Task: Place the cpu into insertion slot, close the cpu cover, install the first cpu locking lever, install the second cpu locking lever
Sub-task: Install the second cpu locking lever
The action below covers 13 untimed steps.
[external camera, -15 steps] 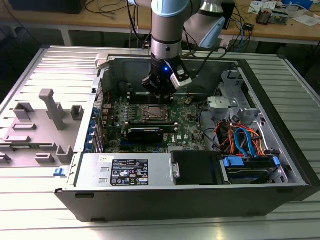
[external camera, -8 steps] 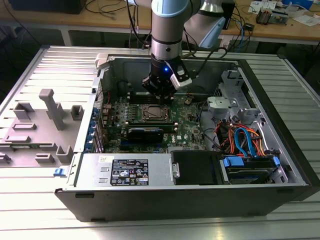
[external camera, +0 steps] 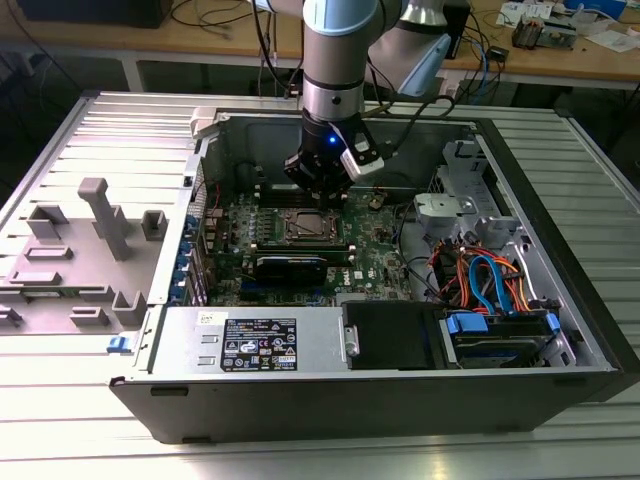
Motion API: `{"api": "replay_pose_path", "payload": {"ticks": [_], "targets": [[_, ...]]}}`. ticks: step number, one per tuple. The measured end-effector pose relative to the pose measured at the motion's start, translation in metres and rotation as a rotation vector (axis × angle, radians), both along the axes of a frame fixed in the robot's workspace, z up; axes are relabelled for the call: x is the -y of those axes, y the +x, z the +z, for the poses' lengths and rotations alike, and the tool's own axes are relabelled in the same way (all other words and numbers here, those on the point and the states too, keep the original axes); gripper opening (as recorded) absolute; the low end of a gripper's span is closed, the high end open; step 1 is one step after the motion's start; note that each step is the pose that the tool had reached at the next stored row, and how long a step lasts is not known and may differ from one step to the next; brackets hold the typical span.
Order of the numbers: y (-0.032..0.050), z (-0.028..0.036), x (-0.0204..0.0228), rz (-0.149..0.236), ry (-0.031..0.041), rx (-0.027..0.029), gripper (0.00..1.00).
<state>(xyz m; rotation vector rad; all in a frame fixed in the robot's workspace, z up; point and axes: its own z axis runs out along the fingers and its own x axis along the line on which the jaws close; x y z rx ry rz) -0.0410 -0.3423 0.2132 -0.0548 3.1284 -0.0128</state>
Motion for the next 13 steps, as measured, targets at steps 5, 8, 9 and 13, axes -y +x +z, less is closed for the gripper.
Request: {"api": "replay_pose_path", "payload": {"ticks": [5, 8, 9, 13], "targets": [[0.0, 0.0, 0.0001, 0.0, 0.0, 0.0, 0.11], [0.0, 0.0, 0.0025, 0.0, 0.0, 0.0, 0.11], [0.0, 0.0, 0.0046, 0.0, 0.0, 0.0, 0.11], [0.0, 0.0, 0.0115, 0.0, 0.0001, 0.0001, 0.11]]}}
